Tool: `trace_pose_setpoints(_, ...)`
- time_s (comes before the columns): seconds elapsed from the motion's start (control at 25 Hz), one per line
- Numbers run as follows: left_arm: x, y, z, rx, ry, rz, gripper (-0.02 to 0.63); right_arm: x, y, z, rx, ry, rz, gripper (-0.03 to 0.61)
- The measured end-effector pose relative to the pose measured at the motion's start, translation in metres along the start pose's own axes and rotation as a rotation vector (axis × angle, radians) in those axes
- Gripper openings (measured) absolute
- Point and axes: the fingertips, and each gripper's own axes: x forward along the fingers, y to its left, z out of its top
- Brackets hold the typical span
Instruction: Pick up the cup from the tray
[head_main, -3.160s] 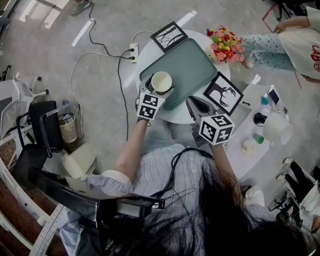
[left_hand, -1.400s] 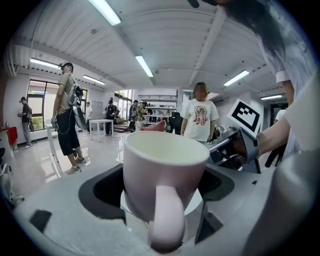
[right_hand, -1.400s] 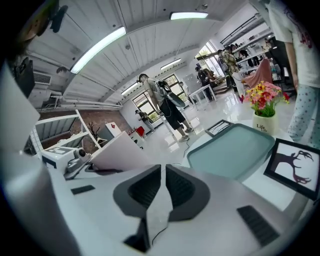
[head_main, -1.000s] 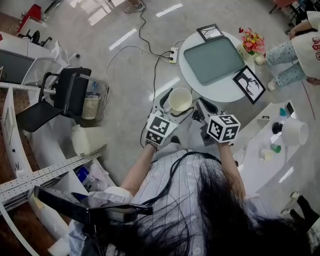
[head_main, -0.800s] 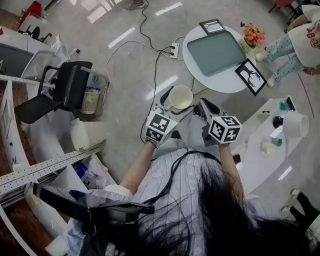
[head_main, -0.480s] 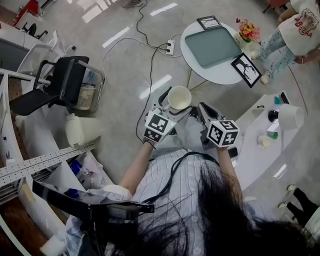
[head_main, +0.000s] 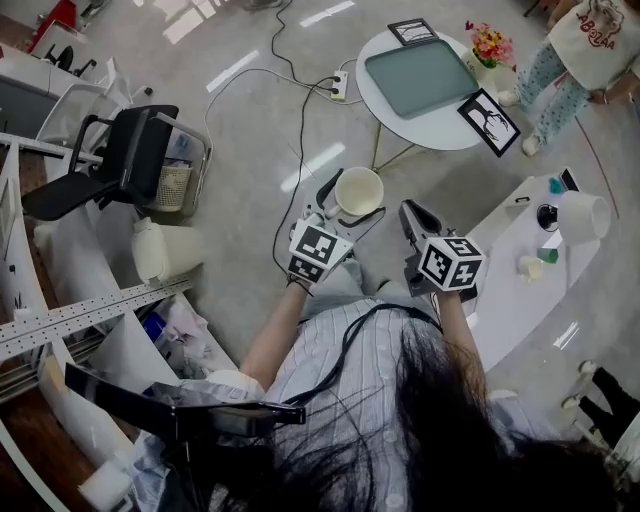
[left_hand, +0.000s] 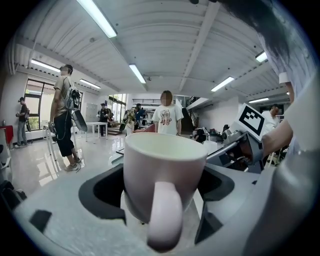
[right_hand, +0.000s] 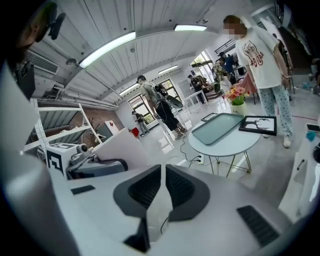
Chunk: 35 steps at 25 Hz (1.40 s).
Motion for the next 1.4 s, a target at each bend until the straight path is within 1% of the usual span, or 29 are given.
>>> trace_pose_setpoints(0.16, 0.000, -0.024, 0.001, -0.006, 0.014, 0.011, 0.449, -0.021, -0.004, 0.000, 0.058, -0.030, 0.058, 0.043)
trace_pose_setpoints(0.24, -0.003, -0.036, 0.001, -0.017, 0.013, 0.021, 0.449, -0.031, -0.004, 0.001, 0.065, -0.041, 0.080, 0.044)
trace_pose_setpoints(0.44, -0.011, -0.066, -0.005, -0.048, 0.012, 0.051, 0.449, -0.058, -0.004, -0.007, 0.029, -0.039, 0.090, 0.044)
trace_pose_setpoints(0.72, -0.016, -0.106, -0.008, -0.053, 0.013, 0.093, 0.449, -0.104, -0.014, -0.012, 0.016, -0.076, 0.112, 0.043)
trace_pose_setpoints(1.16, -0.035, -0.158, -0.014, -0.037, 0.018, 0.119, 0.449, -0.159, -0.008, -0.028, -0.009, -0.120, 0.159, 0.043)
trace_pose_setpoints(1.4, -0.043, -0.177, -0.020, -0.035, 0.017, 0.115, 0.449, -0.175, -0.005, -0.047, -0.069, -0.110, 0.143, 0.043)
